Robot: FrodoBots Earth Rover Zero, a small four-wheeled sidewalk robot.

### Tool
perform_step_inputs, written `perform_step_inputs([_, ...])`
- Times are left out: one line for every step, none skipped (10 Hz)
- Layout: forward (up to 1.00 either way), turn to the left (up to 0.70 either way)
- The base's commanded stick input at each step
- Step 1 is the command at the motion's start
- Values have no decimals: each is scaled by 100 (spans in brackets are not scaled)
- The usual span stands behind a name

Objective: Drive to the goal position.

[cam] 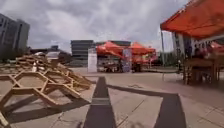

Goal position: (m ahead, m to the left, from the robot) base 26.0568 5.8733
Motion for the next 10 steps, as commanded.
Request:
perform_step_inputs([85, -1])
perform_step_inputs([85, -3])
perform_step_inputs([85, -22])
perform_step_inputs([85, -29])
perform_step_inputs([85, -32])
perform_step_inputs([85, -11])
perform_step_inputs([85, -2])
perform_step_inputs([85, -2])
perform_step_inputs([85, -2])
perform_step_inputs([85, -2])
